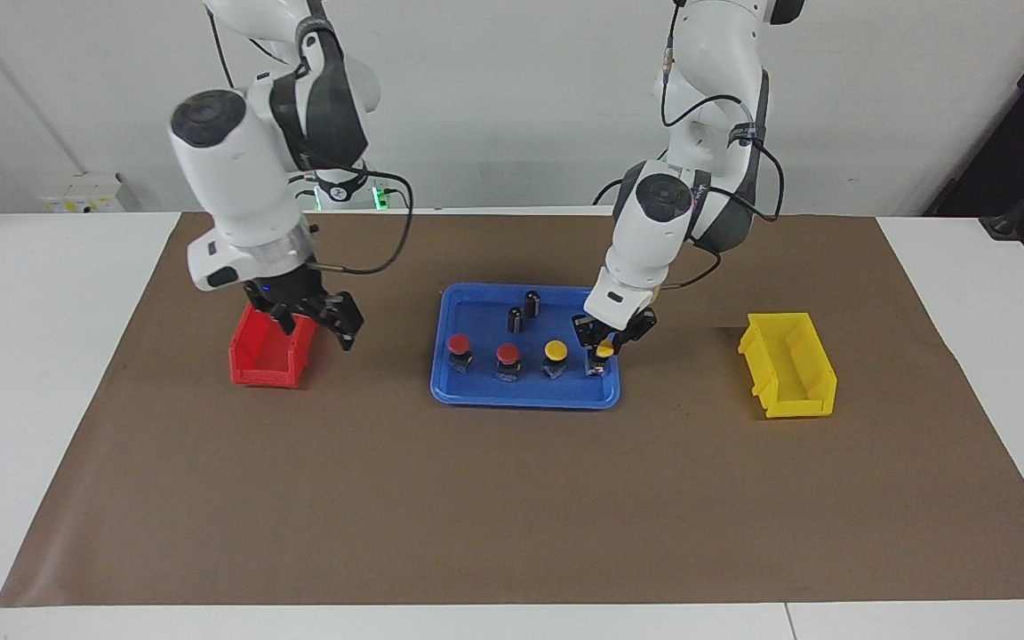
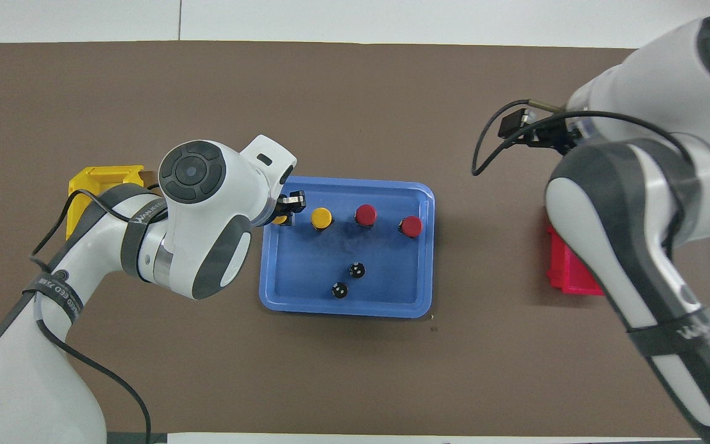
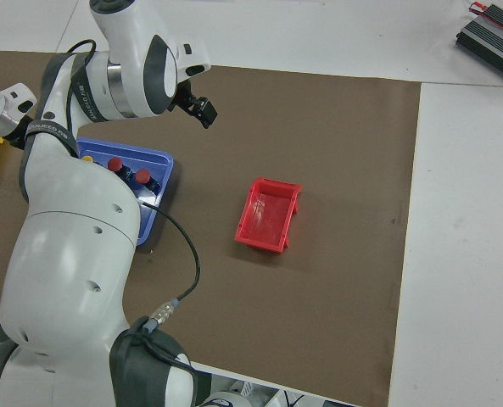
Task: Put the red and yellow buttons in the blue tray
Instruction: 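Release the red button in the tray and withdraw the right gripper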
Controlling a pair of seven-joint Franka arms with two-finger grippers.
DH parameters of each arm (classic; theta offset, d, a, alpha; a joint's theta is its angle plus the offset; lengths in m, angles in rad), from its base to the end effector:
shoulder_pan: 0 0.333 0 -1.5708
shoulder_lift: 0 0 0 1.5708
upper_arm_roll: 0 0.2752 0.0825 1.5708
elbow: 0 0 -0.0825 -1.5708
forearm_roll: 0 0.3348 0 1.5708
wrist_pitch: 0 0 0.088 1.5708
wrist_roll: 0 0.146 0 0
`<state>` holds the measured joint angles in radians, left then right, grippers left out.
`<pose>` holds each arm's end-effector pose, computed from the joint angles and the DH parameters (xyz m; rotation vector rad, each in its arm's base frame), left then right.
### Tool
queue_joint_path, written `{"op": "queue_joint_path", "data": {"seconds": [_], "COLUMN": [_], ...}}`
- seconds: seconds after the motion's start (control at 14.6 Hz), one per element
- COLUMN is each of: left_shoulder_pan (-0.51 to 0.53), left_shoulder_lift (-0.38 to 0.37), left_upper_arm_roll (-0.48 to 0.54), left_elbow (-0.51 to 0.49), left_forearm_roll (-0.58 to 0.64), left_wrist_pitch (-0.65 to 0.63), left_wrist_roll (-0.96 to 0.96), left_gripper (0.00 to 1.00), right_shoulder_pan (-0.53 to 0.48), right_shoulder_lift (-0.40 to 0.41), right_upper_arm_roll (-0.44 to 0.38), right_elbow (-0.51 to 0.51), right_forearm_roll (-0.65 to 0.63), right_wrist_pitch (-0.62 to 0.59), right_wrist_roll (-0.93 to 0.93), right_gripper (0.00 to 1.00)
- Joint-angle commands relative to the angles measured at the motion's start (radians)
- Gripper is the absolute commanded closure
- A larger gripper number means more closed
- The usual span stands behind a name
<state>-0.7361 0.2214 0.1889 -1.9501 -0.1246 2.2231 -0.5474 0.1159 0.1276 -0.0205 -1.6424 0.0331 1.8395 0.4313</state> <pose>0.4726 -0.2995 0.3231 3.0590 0.1032 0.0263 0.5563 0.0576 0.4706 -3.0481 0.5284 -0.0920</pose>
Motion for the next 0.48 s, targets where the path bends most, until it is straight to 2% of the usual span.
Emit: {"op": "queue_joint_path", "data": {"seconds": [0.0, 0.07, 0.21, 0.27, 0.41], "left_shoulder_pan": [-0.012, -0.014, -0.014, -0.011, -0.003], "left_shoulder_lift": [-0.013, -0.013, -0.014, -0.022, -0.056], "left_upper_arm_roll": [0.017, 0.017, 0.017, 0.017, 0.021], "left_elbow": [-0.023, -0.017, -0.004, -0.001, 0.023], "left_forearm_roll": [-0.018, -0.018, -0.017, -0.017, -0.017], "left_wrist_pitch": [0.001, -0.011, -0.037, -0.054, -0.135], "left_wrist_roll": [0.003, 0.001, 0.004, 0.009, 0.012], "left_gripper": [0.55, 0.44, 0.04, 0.00, 0.00], "right_shoulder_pan": [-0.115, -0.151, -0.197, -0.225, -0.268], "right_shoulder_lift": [-0.074, -0.100, -0.112, -0.112, -0.118], "right_upper_arm_roll": [0.013, 0.011, 0.010, 0.011, 0.011], "right_elbow": [0.000, 0.006, 0.067, 0.094, 0.105], "right_forearm_roll": [-0.010, -0.012, -0.024, -0.031, -0.032], "right_wrist_pitch": [-0.084, -0.130, -0.259, -0.307, -0.332], "right_wrist_roll": [-0.124, -0.152, -0.207, -0.248, -0.336], "right_gripper": [0.00, 0.00, 0.00, 0.00, 0.00]}}
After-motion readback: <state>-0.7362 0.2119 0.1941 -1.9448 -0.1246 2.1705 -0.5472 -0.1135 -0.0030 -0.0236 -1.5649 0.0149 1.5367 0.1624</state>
